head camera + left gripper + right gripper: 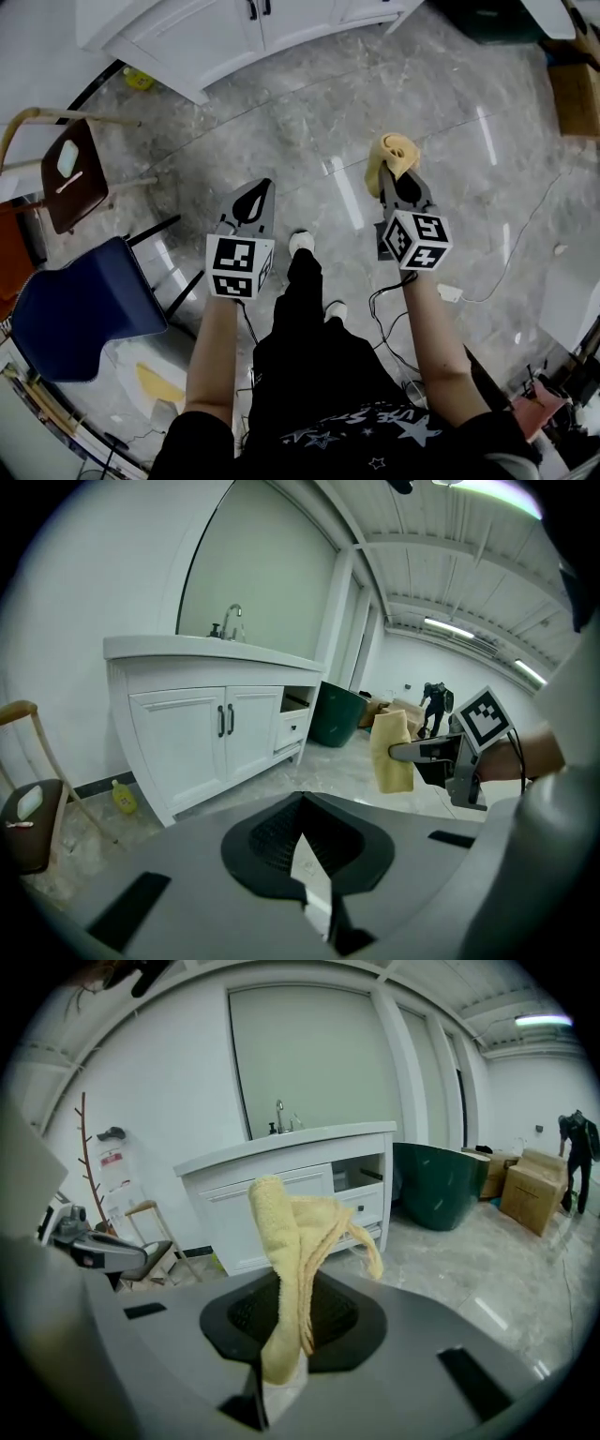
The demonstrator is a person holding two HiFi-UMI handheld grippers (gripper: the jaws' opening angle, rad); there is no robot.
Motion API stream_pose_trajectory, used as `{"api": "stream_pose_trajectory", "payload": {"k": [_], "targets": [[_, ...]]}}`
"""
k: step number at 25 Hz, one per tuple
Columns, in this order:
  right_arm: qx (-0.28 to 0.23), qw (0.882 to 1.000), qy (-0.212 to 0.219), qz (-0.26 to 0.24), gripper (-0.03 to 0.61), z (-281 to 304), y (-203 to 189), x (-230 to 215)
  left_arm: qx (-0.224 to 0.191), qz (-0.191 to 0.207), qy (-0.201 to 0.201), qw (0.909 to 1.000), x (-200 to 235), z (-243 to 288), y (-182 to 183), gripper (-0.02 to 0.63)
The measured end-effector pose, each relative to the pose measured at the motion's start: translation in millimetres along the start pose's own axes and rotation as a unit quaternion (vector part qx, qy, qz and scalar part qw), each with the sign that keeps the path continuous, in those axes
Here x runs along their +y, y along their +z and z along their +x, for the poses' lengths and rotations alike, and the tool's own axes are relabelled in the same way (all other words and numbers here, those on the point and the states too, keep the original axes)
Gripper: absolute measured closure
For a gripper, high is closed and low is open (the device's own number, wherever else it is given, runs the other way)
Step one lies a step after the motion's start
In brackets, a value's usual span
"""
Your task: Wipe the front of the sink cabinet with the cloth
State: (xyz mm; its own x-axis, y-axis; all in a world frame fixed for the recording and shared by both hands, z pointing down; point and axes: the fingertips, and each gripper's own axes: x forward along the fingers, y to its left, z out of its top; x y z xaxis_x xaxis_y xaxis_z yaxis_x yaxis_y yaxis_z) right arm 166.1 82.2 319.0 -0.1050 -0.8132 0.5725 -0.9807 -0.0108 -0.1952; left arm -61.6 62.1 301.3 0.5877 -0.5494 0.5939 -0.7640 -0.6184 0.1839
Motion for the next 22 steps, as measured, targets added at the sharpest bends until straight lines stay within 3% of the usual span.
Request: {"api": "stream_pose_trajectory", "payload": {"k": [5, 15, 22], "targets": [[-0.021, 0.999, 0.005, 0.024, 0.515, -92, -7, -10, -0.001, 0.01, -0.02, 0.9997, -78, -44, -6, 0.598], [-0.077, 0.997, 0.019, 0.023, 0.515, -279, 0, -11, -0.046, 0.028, -0.028, 0.9981, -216, -170, 3, 0.598], [-0.059, 0.997, 0.036, 0.024, 0.515, -398, -16, 13, -0.032, 0.03, -0.052, 0.9977, -295, -261, -14, 0.598]]}}
